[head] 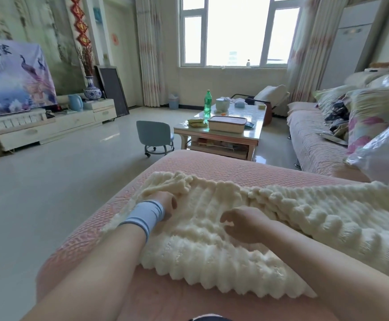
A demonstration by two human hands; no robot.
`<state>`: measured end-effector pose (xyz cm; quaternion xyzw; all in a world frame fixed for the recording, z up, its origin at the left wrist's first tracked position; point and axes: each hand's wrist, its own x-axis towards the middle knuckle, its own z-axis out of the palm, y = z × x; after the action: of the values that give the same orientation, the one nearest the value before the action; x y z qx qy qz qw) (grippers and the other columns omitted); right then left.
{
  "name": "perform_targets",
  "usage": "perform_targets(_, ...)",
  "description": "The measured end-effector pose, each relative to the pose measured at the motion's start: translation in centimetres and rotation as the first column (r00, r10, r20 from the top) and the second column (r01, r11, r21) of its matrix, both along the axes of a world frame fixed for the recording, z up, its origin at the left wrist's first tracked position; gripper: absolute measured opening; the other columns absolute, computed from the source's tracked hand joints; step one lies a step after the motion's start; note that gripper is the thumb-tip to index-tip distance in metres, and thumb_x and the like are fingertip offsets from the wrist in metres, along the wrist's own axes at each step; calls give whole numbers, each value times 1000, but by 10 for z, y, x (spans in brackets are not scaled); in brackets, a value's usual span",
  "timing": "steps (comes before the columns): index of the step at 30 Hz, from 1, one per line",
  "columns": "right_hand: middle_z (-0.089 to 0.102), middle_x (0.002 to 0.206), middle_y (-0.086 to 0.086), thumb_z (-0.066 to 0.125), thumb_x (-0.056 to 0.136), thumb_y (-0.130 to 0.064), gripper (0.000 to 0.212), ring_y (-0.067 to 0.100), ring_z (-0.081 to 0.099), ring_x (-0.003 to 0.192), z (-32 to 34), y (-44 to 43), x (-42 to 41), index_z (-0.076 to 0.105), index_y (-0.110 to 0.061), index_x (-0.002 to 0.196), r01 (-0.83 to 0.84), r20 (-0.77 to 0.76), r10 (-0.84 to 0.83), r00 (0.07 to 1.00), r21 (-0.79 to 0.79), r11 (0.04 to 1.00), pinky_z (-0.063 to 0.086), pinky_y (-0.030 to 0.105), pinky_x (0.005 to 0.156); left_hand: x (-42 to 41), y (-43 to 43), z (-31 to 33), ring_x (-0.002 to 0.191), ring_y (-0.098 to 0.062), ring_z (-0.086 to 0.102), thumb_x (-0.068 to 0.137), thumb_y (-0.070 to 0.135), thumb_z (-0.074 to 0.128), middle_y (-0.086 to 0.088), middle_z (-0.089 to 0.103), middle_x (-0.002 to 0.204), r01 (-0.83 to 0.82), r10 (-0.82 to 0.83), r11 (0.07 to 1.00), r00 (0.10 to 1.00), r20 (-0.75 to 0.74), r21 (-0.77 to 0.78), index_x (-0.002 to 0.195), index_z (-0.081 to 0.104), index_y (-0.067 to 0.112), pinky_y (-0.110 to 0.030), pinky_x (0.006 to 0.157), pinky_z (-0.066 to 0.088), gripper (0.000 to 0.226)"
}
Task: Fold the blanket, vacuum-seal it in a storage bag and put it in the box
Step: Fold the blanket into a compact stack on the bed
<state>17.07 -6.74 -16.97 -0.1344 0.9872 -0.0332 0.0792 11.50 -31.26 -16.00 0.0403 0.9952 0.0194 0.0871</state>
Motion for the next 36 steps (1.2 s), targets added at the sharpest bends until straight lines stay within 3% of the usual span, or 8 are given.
perform_targets(8, 36, 156, -1, 44, 93, -10, 58, 24, 34, 142, -20, 10, -87, 42, -30, 148, 114, -173, -127, 977, -86, 990, 34, 43, 114, -74, -1, -27, 146, -29, 10, 88, 24, 54, -6, 8, 157, -78, 64, 992, 989, -135, -101, 152, 2, 27, -45, 117, 19, 83)
perform_targets(14, 15, 166, 5, 47, 95, -23, 78, 32, 15, 152, -37, 17, -139, 4, -36, 159, 321, 69, -322, 944, 24, 947, 18, 51, 119, -120, -13, -53, 120, -31, 56, 96, 32, 36, -8, 58, 132, -272, 286, 956, 948, -142, 108, 137, 45, 31, -40, 98, 43, 42)
perform_targets(17, 52, 140, 6, 43, 96, -25, 45, 29, 47, 129, -44, 13, -157, 41, -32, 141, 206, -172, -190, 967, 84, 975, 35, 45, 105, -142, -34, -44, 113, -28, 61, 96, 29, 33, -9, 64, 123, -489, 519, 854, 825, -222, 180, 125, 59, 22, -37, 89, 45, 40)
perform_targets(20, 54, 133, 5, 40, 98, -22, 44, 28, 48, 124, -44, -3, -178, 41, -30, 141, 90, -430, -68, 900, 32, 995, 32, 44, 102, -157, -48, -38, 118, -30, 54, 96, 24, 37, -13, 59, 126, -589, 623, 782, 736, -265, 202, 126, 53, 15, -39, 93, 41, 35)
perform_targets(25, 40, 136, 12, 49, 93, -11, 56, 32, 45, 122, -53, -8, -177, 32, -20, 146, 100, -511, 31, 859, 227, 969, 43, 43, 93, -143, -21, -49, 92, -35, 55, 75, 8, 63, -17, 54, 104, -157, 110, 988, 729, -675, -9, 107, 53, 9, -43, 78, 47, 33)
perform_targets(28, 55, 132, 9, 38, 99, -8, 36, 30, 60, 114, -65, -2, -168, 50, -15, 132, 84, -420, 9, 908, 202, 976, 53, 38, 78, -137, -6, -64, 103, -29, 54, 83, 13, 54, -6, 55, 114, 95, -101, 995, 880, -465, -36, 113, 54, 25, -42, 87, 49, 32)
perform_targets(31, 51, 141, 6, 32, 103, -13, 36, 30, 53, 126, -68, 12, -156, 56, -19, 129, 59, -289, -31, 957, 90, 994, 47, 39, 100, -131, -14, -72, 137, -31, 25, 95, 34, 36, -2, 25, 151, -196, 195, 981, 980, -48, 4, 144, 28, 40, -57, 110, 25, 50)
perform_targets(36, 48, 141, -2, 46, 93, -6, 61, 23, 46, 132, -47, 46, -117, 46, -33, 147, -70, -172, 71, 982, 11, 997, 39, 35, 107, -117, 16, -43, 146, -37, 11, 95, 39, 39, -5, 8, 161, -285, 286, 958, 956, 70, -20, 152, 7, 35, -65, 113, 15, 66)
